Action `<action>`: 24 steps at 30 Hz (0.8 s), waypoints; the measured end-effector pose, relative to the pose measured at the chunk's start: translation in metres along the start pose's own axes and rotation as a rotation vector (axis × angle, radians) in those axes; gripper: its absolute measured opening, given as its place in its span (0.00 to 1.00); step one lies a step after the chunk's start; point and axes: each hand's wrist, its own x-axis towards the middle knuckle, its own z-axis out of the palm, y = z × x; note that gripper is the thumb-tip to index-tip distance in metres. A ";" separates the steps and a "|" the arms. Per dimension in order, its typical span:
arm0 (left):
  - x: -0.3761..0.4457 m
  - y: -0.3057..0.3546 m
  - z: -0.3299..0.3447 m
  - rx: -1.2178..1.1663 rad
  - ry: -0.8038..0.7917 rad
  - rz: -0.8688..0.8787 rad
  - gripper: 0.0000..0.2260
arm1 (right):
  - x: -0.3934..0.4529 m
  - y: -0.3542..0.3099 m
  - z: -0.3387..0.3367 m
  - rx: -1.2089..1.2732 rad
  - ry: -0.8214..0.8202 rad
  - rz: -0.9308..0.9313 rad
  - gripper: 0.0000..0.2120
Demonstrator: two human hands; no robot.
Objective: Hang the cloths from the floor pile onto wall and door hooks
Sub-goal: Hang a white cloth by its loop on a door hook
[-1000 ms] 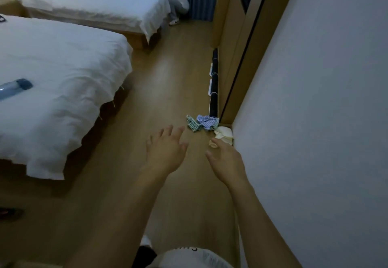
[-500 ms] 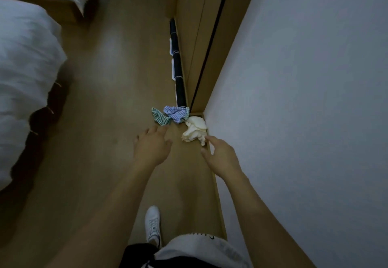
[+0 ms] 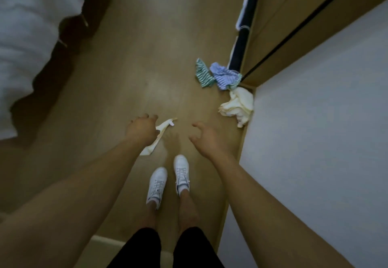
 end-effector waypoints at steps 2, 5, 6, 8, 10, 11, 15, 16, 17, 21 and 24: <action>0.025 -0.019 0.030 -0.010 -0.016 -0.056 0.24 | 0.043 0.007 0.024 -0.081 -0.064 -0.046 0.22; 0.063 -0.044 0.078 -0.009 -0.035 -0.125 0.24 | 0.104 0.022 0.063 -0.151 -0.166 -0.077 0.22; 0.076 -0.052 0.095 -0.013 -0.044 -0.142 0.24 | 0.123 0.028 0.077 -0.177 -0.202 -0.083 0.22; 0.101 -0.067 0.127 -0.028 -0.061 -0.174 0.24 | 0.157 0.040 0.104 -0.225 -0.261 -0.090 0.22; 0.128 -0.082 0.159 -0.041 -0.075 -0.198 0.23 | 0.190 0.051 0.132 -0.263 -0.295 -0.109 0.21; 0.141 -0.090 0.175 -0.046 -0.082 -0.208 0.23 | 0.206 0.055 0.147 -0.283 -0.313 -0.125 0.22; 0.188 -0.118 0.240 -0.112 -0.144 -0.246 0.24 | 0.260 0.072 0.208 -0.366 -0.371 -0.188 0.23; 0.200 -0.124 0.257 -0.151 -0.168 -0.246 0.25 | 0.272 0.077 0.223 -0.380 -0.386 -0.195 0.23; 0.211 -0.128 0.274 -0.193 -0.190 -0.241 0.26 | 0.283 0.082 0.238 -0.392 -0.403 -0.202 0.23; 0.252 -0.139 0.341 -0.346 -0.217 -0.224 0.30 | 0.323 0.101 0.293 -0.411 -0.449 -0.205 0.24; 0.277 -0.141 0.383 -0.485 -0.176 -0.161 0.33 | 0.345 0.115 0.325 -0.420 -0.463 -0.203 0.24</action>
